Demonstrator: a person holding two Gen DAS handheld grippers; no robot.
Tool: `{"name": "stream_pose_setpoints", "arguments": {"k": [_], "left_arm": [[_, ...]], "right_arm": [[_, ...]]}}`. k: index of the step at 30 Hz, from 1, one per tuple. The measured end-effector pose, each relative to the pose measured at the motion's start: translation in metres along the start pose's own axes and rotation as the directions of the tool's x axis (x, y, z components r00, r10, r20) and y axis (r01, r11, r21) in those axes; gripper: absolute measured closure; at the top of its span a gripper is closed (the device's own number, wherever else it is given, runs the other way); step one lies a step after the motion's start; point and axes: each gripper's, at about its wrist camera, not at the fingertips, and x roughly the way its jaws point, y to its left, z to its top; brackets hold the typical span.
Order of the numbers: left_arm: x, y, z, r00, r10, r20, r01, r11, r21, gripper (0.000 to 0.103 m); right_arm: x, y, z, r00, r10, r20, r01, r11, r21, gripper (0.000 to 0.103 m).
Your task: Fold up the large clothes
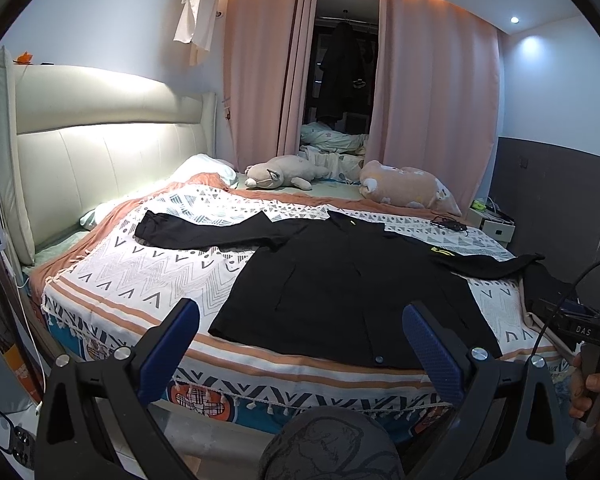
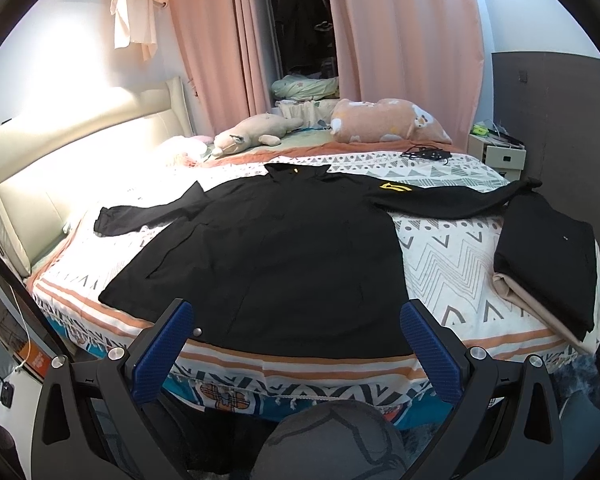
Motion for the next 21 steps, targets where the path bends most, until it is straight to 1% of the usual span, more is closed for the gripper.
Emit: {"name": "stream_pose_setpoints", "arguments": {"k": [6,10,15,18,21], "left_arm": [[0.009,0.003,0.002,1.000,0.000,-0.014,0.000,1.000,-0.002,0.000],[0.019,0.008,0.006,1.000,0.004,-0.018,-0.004,1.000,0.000,0.000],[0.034,0.017,0.014,1.000,0.011,-0.022,-0.011,1.000,-0.010,0.000],[0.042,0.024,0.019,1.000,0.007,-0.020,-0.007,1.000,-0.025,0.000],[0.048,0.031,0.026,1.000,0.024,-0.009,-0.024,0.999,-0.039,0.000]], "right_arm": [[0.006,0.006,0.001,1.000,-0.004,-0.001,0.004,1.000,-0.022,0.000],[0.018,0.003,0.007,0.999,0.039,-0.027,-0.039,0.999,0.011,0.000],[0.035,0.004,0.024,0.999,0.028,-0.036,-0.028,1.000,0.008,0.000],[0.048,0.014,0.035,0.999,0.027,-0.035,-0.027,1.000,-0.011,0.000],[0.061,0.025,0.045,0.998,0.044,-0.034,-0.045,0.999,-0.029,0.000]]}}
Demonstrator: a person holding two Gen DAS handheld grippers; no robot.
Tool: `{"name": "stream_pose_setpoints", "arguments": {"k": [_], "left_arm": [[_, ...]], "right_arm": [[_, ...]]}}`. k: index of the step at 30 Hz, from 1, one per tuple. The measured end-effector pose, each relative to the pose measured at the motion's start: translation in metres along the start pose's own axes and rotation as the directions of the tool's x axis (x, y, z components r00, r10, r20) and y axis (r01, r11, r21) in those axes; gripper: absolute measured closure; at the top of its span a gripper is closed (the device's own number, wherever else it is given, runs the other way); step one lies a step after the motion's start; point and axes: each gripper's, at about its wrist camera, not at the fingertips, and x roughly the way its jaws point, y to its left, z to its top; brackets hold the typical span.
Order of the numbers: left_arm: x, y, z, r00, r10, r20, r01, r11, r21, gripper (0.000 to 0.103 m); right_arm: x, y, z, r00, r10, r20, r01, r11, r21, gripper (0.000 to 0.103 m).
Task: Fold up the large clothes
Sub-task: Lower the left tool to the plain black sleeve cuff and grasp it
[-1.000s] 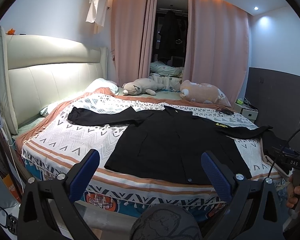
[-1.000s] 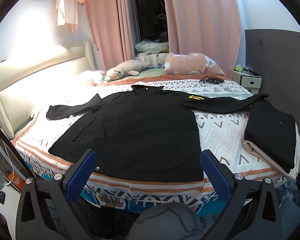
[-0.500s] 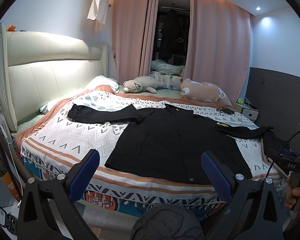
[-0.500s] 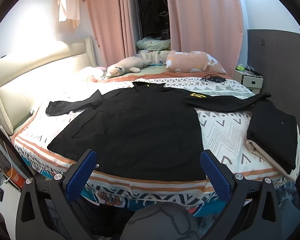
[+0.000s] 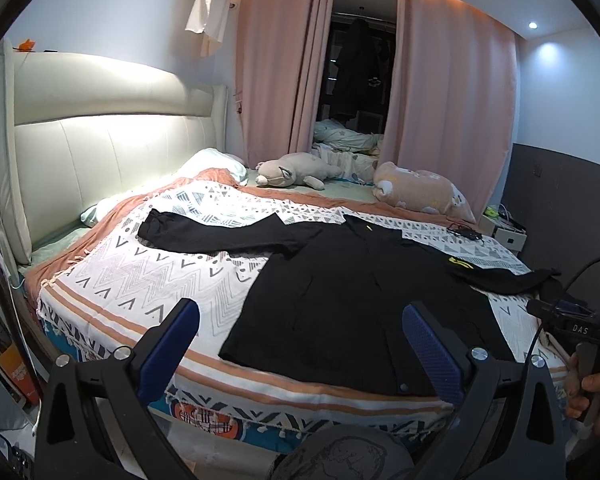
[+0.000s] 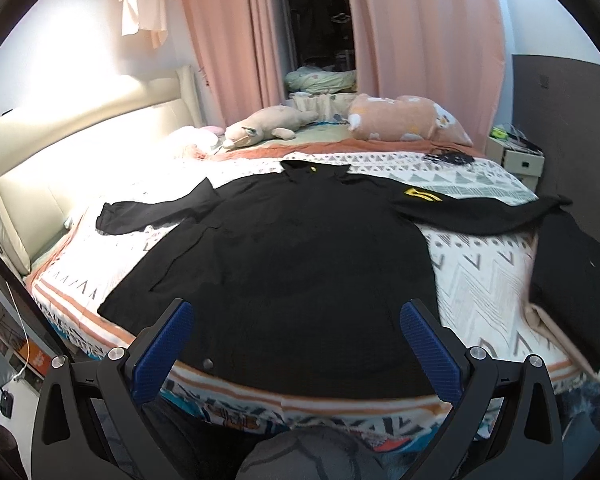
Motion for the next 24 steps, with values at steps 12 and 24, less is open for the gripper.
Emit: {"name": "stream_pose_setpoints", "arguments": {"k": [12,24], "left_arm": [[0.045,0.037,0.031,0.997,0.079,-0.003,-0.079,0.997,-0.027,0.000],[0.133,0.084,0.046,0.987,0.125,-0.097,-0.131,0.989,-0.066,0.000]], "right_arm": [[0.072,0.020,0.048,0.997,0.073,-0.013,-0.073,0.997,-0.036,0.000],[0.170,0.027,0.095,0.987,0.146,-0.061,-0.145,0.989,0.009,0.000]]}}
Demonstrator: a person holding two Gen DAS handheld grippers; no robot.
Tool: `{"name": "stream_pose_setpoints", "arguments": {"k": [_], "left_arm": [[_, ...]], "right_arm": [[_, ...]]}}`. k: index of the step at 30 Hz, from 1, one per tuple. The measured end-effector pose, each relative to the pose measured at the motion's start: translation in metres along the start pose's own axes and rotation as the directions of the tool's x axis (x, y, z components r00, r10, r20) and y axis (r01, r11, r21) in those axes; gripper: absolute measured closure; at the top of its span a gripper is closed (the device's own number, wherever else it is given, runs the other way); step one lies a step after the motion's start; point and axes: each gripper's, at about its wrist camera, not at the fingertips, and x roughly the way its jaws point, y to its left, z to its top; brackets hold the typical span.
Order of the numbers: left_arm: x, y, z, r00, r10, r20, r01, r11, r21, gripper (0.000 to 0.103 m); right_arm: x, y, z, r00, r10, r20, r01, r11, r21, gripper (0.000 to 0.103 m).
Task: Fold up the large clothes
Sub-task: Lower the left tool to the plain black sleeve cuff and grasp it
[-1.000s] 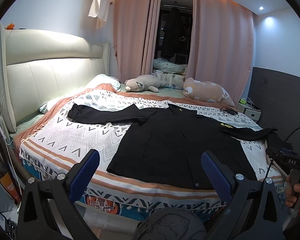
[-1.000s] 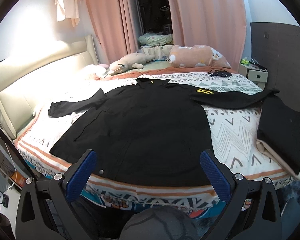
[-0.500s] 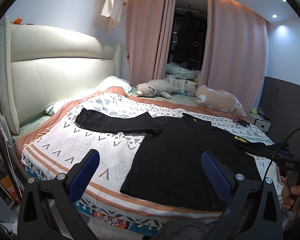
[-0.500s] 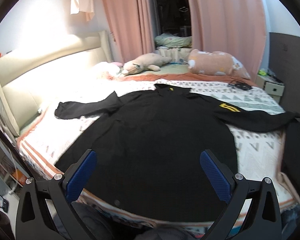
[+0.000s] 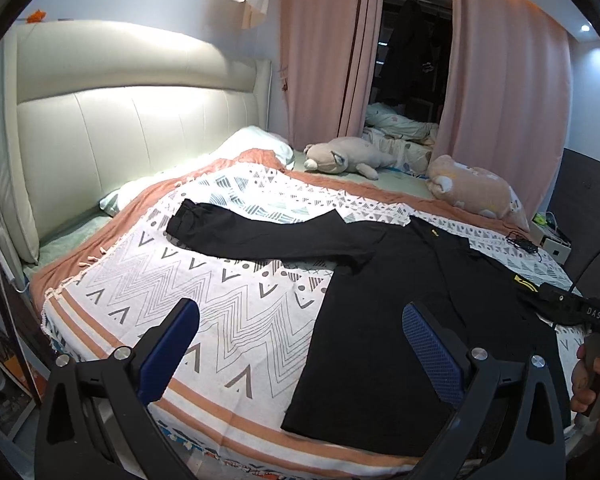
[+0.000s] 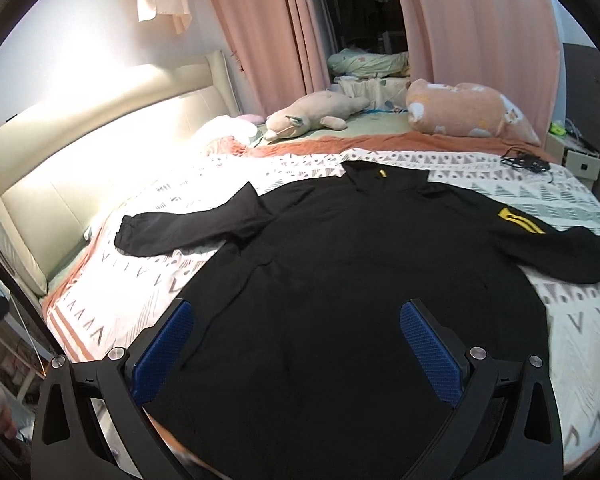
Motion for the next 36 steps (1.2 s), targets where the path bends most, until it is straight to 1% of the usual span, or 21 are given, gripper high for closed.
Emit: {"name": "stream_pose_setpoints", "arguments": {"k": [8,11,13,14,16,18,19,22,23,24,26,31,34,36], "left_arm": [[0.072,0.033,0.017,0.997,-0.057,-0.061,0.051,0.994,-0.094,0.000],[0.098,0.044,0.024,0.995,-0.056,-0.079,0.048,0.993,-0.103,0.000],[0.117,0.056,0.029,0.993,-0.073,-0.090,0.061,0.990,-0.125,0.002],[0.128,0.062,0.033,0.992,-0.073,-0.101,0.059,0.988,-0.140,0.004],[0.150,0.074,0.039,0.990,-0.080,-0.115,0.060,0.985,-0.164,0.008],[0.176,0.091,0.044,0.986,-0.083,-0.142,0.053,0.979,-0.199,0.017],[0.185,0.098,0.045,0.985,-0.087,-0.151,0.053,0.975,-0.216,0.018],[0.221,0.126,0.048,0.981,-0.053,-0.187,0.004,0.967,-0.253,0.018],[0.233,0.136,0.048,0.978,-0.043,-0.203,-0.013,0.965,-0.264,0.020],[0.244,0.144,0.049,0.975,-0.037,-0.219,-0.024,0.962,-0.273,0.025],[0.267,0.161,0.050,0.969,-0.035,-0.246,-0.039,0.957,-0.287,0.028],[0.323,0.197,0.059,0.954,-0.026,-0.300,-0.069,0.951,-0.303,0.028],[0.352,0.216,0.064,0.945,-0.002,-0.328,-0.103,0.948,-0.302,0.028],[0.370,0.224,0.065,0.933,0.026,-0.359,-0.132,0.952,-0.276,0.028]], "right_arm": [[0.076,0.001,0.030,0.999,0.031,-0.031,-0.030,0.999,0.035,0.000],[0.107,0.003,0.043,0.998,0.040,-0.046,-0.037,0.997,0.063,0.000],[0.125,0.005,0.051,0.998,0.042,-0.053,-0.038,0.996,0.076,0.000],[0.140,0.007,0.056,0.997,0.043,-0.060,-0.038,0.996,0.079,0.000],[0.158,0.009,0.062,0.997,0.046,-0.068,-0.040,0.996,0.082,0.000],[0.181,0.011,0.068,0.996,0.045,-0.081,-0.039,0.996,0.081,0.000],[0.190,0.011,0.071,0.995,0.045,-0.089,-0.037,0.996,0.084,0.000],[0.218,0.014,0.082,0.993,0.062,-0.099,-0.052,0.994,0.097,0.000],[0.229,0.015,0.086,0.992,0.068,-0.108,-0.058,0.994,0.095,0.000],[0.238,0.015,0.088,0.991,0.065,-0.114,-0.054,0.994,0.092,0.000],[0.256,0.016,0.094,0.990,0.059,-0.125,-0.048,0.995,0.088,0.006],[0.301,0.017,0.110,0.982,0.070,-0.177,-0.052,0.993,0.102,0.024],[0.325,0.019,0.120,0.975,0.079,-0.209,-0.061,0.994,0.091,0.030],[0.340,0.019,0.127,0.971,0.063,-0.230,-0.049,0.996,0.069,0.033]]}}
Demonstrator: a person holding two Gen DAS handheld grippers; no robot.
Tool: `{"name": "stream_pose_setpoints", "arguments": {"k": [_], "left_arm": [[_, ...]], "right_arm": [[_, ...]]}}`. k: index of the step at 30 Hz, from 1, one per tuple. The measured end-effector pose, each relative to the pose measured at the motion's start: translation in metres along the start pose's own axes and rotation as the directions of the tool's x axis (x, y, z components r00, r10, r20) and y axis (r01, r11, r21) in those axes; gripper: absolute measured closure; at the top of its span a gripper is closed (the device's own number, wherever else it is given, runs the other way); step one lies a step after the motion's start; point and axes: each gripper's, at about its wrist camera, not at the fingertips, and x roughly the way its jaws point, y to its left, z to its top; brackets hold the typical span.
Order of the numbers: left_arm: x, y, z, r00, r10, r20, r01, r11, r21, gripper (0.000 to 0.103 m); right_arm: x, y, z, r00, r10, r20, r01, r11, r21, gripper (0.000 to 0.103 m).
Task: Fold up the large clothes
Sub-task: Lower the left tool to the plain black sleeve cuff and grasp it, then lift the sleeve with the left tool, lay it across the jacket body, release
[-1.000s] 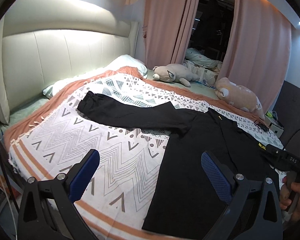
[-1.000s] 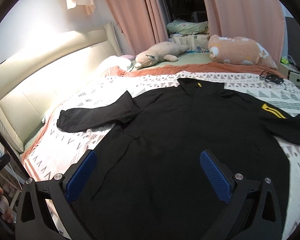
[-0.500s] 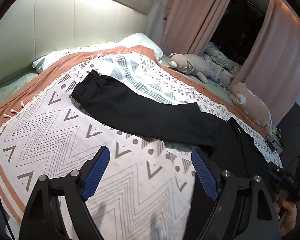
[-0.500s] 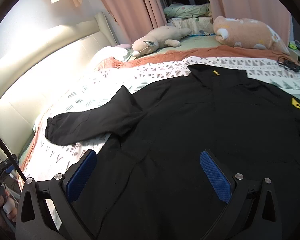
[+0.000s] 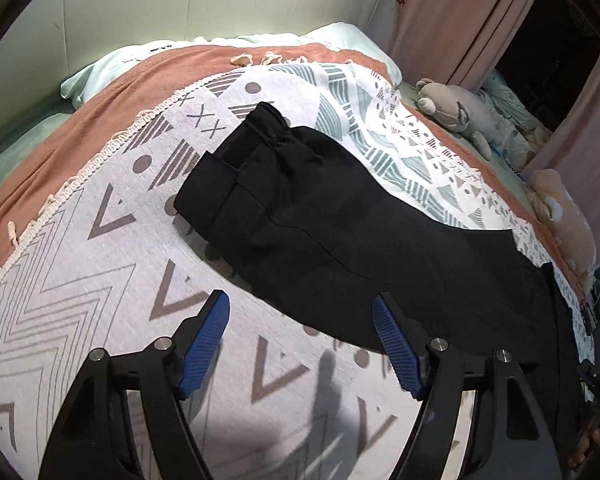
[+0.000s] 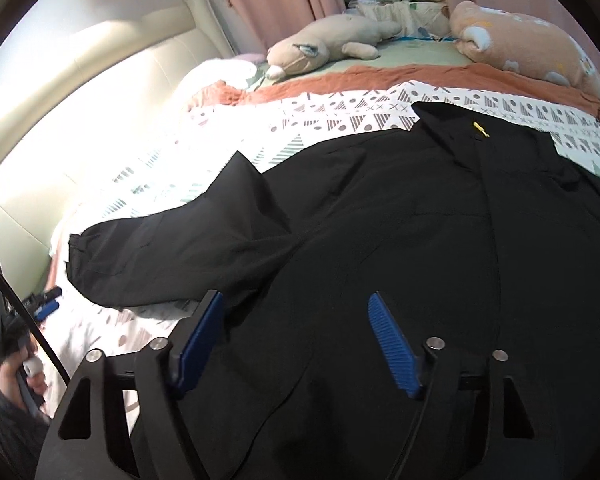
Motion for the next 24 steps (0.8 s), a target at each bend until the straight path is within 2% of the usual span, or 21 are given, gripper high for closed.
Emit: {"name": "stream_pose_setpoints", "arguments": {"k": [4,8,10,11,12,14,18,22,24], "left_arm": [[0.035,0.009,0.014,0.995,0.092,-0.037,-0.091,0.995,0.027,0.028],[0.060,0.018,0.026,0.991,0.125,-0.042,-0.124,0.992,0.025,0.028],[0.063,0.014,0.030,0.991,0.131,-0.024,-0.130,0.990,0.047,0.039],[0.063,0.010,0.031,0.991,0.130,-0.026,-0.129,0.990,0.061,0.050],[0.064,0.005,0.032,0.992,0.120,-0.033,-0.117,0.990,0.079,0.067],[0.064,-0.006,0.033,0.994,0.092,-0.053,-0.085,0.989,0.121,0.089],[0.043,-0.035,0.036,0.993,0.120,0.003,-0.117,0.968,0.221,0.093],[0.006,-0.067,0.046,0.992,0.102,0.069,-0.117,0.950,0.288,0.094],[-0.017,-0.084,0.054,0.992,0.079,0.093,-0.104,0.947,0.304,0.095]], "right_arm": [[0.023,0.003,0.017,1.000,-0.014,-0.026,0.013,0.999,-0.034,0.035],[0.049,0.003,0.027,0.998,-0.003,-0.069,0.000,0.999,-0.039,0.046],[0.062,0.002,0.030,0.997,0.003,-0.081,-0.005,0.999,-0.033,0.052],[0.071,0.002,0.031,0.996,0.013,-0.092,-0.016,1.000,-0.024,0.053],[0.078,0.002,0.031,0.994,0.024,-0.104,-0.025,1.000,-0.013,0.056],[0.095,0.002,0.032,0.989,0.060,-0.134,-0.058,0.998,0.019,0.061],[0.120,0.009,0.033,0.985,0.073,-0.158,-0.071,0.997,0.019,0.067],[0.146,0.008,0.030,0.978,0.044,-0.202,-0.042,0.999,0.015,0.071],[0.150,0.008,0.029,0.982,0.035,-0.186,-0.034,0.999,0.012,0.071]]}}
